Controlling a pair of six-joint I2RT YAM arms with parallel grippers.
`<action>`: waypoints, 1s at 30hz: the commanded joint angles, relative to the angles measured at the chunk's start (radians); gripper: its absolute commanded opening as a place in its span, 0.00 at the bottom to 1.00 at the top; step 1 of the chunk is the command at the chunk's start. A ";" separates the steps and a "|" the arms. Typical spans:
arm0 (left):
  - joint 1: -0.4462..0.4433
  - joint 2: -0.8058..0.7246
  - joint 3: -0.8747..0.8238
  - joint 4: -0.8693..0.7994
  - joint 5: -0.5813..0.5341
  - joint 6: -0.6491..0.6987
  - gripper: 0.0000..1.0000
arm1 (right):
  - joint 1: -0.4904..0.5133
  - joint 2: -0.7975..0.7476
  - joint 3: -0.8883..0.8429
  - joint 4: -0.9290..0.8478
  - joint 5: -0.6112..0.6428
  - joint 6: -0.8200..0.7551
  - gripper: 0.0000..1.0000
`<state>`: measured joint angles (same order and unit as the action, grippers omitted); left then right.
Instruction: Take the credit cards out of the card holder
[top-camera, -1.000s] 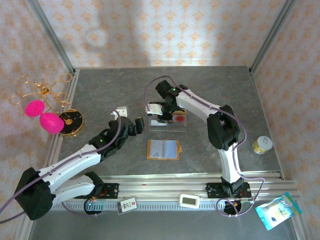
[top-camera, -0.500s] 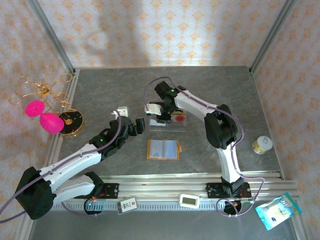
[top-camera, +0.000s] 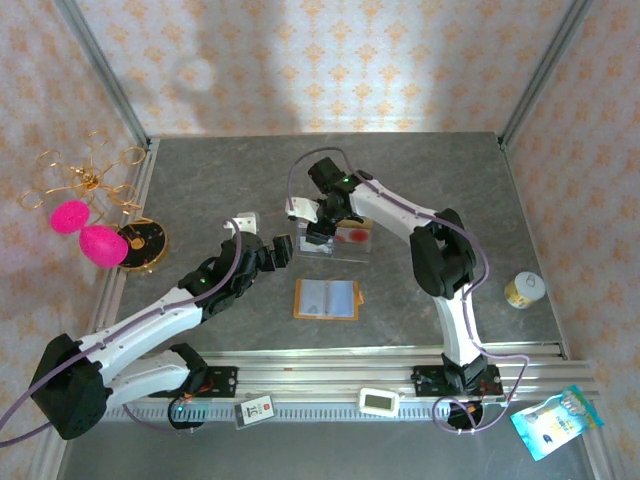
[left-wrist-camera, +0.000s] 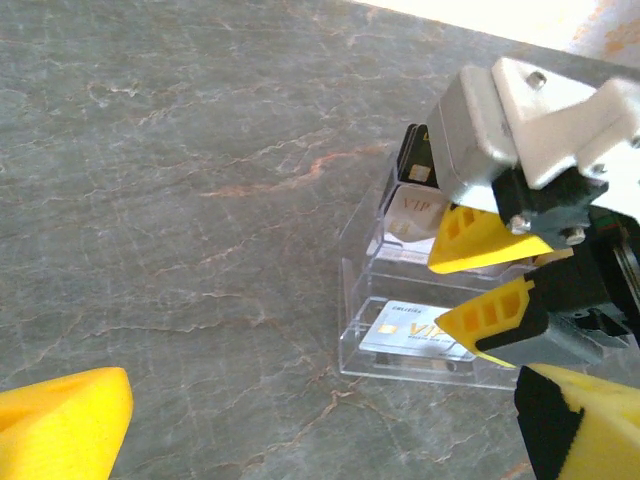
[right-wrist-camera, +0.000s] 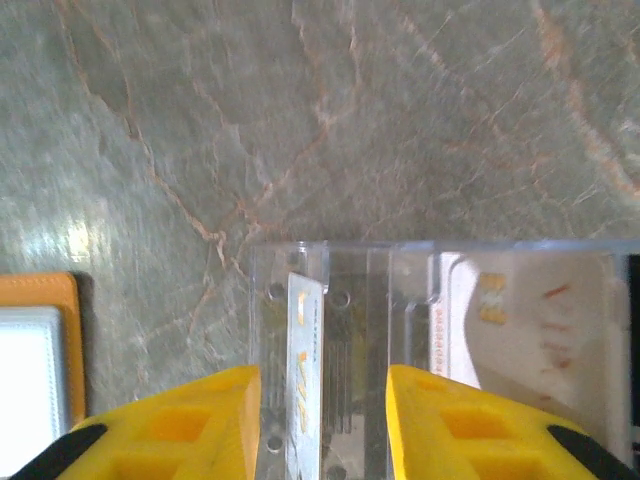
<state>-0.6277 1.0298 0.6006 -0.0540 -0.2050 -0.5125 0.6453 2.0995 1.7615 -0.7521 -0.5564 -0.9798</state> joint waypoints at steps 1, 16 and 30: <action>0.008 -0.039 -0.027 0.060 0.050 -0.038 0.99 | 0.009 -0.130 -0.002 0.079 -0.093 0.124 0.38; 0.009 -0.184 -0.193 0.068 0.152 -0.160 0.99 | 0.217 -0.581 -0.755 0.685 0.259 1.093 0.40; 0.008 -0.257 -0.278 0.057 0.190 -0.197 0.96 | 0.478 -0.404 -0.773 0.518 0.593 1.221 0.42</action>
<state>-0.6273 0.7876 0.3363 0.0048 -0.0315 -0.6922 1.1152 1.6752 0.9497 -0.2035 -0.0612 0.2070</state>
